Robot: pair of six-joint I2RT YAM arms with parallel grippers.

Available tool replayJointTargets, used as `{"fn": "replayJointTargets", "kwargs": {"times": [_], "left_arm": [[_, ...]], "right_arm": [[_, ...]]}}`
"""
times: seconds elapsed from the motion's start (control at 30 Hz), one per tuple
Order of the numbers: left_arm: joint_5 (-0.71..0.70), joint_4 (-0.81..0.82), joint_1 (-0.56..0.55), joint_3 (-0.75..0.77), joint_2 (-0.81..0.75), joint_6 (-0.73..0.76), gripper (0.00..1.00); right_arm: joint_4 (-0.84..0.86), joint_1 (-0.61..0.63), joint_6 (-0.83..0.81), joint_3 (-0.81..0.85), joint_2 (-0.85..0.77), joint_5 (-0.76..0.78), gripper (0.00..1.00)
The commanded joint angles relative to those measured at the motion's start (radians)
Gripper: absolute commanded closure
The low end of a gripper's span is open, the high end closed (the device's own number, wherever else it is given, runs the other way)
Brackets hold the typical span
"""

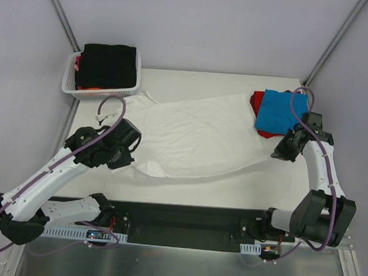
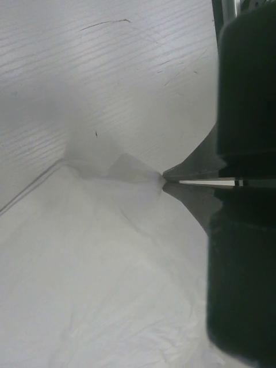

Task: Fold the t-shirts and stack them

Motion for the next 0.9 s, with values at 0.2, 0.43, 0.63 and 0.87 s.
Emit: {"fn": "replayJointTargets", "kwargs": {"times": [0.2,0.43,0.63,0.87], "left_arm": [[0.217,-0.181,-0.01,0.012,-0.164,-0.076,1.0],[0.283,-0.197,-0.016,-0.068,-0.274,-0.105,1.0],[0.231,-0.198,-0.016,-0.042,-0.258,-0.104,1.0],[0.157,-0.198,-0.016,-0.056,-0.223,-0.191,1.0]], "right_arm": [[-0.03,-0.007,0.004,-0.02,-0.11,-0.03,0.99],[-0.054,-0.007,0.01,-0.09,-0.211,-0.045,0.99],[-0.076,-0.007,-0.008,-0.109,-0.234,-0.024,0.99],[-0.082,-0.009,-0.01,-0.064,-0.199,-0.002,0.99]]}}
